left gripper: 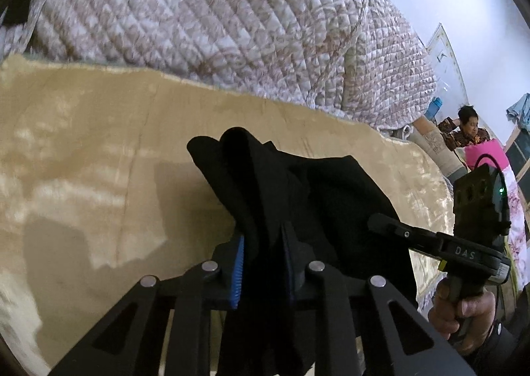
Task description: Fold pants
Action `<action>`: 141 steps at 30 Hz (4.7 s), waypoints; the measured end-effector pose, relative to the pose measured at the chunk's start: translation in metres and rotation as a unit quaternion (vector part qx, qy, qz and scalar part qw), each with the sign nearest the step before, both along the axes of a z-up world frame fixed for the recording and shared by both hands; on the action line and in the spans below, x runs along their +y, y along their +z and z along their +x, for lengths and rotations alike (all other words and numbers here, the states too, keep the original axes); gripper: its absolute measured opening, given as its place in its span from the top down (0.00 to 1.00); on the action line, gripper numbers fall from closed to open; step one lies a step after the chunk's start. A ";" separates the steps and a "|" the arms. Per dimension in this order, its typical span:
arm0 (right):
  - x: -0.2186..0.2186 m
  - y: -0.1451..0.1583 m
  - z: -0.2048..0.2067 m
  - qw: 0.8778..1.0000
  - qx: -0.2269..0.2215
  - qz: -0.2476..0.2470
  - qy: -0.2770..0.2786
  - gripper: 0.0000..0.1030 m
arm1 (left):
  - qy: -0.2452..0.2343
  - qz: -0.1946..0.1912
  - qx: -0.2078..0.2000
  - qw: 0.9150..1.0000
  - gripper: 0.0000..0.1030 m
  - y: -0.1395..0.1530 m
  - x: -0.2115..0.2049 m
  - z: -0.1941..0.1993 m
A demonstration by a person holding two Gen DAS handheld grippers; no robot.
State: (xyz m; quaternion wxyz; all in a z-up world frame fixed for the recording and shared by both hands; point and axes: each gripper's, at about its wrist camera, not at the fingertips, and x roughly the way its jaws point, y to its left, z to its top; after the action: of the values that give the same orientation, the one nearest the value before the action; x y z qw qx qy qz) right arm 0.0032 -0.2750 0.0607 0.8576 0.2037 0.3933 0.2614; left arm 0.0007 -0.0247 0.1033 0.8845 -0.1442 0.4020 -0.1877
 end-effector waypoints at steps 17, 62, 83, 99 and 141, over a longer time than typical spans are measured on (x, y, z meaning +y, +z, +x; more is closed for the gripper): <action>0.032 -0.029 0.132 0.998 0.052 -0.046 -0.012 0.73 | 0.043 0.034 0.052 0.997 0.67 -0.046 0.054 0.114; 0.076 -0.028 -0.021 0.969 -0.052 -0.240 0.023 0.56 | 0.073 0.175 0.009 0.982 0.58 -0.035 0.009 -0.019; 0.065 -0.027 -0.017 0.973 -0.052 -0.226 0.005 0.56 | 0.080 0.143 -0.009 0.987 0.57 -0.025 0.017 -0.018; 0.070 -0.032 0.004 0.975 -0.053 -0.213 -0.028 0.61 | 0.079 0.150 -0.013 0.985 0.55 -0.031 0.015 0.008; 0.059 -0.015 -0.022 0.975 -0.062 -0.211 -0.020 0.76 | 0.057 0.166 0.002 0.985 0.59 -0.025 -0.007 -0.022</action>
State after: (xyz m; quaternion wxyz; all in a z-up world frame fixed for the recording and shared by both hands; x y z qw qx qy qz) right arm -0.0185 -0.2155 0.0456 0.9087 0.0094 0.3820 0.1678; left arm -0.0212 -0.0317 0.0785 0.9045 -0.0186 0.4205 -0.0678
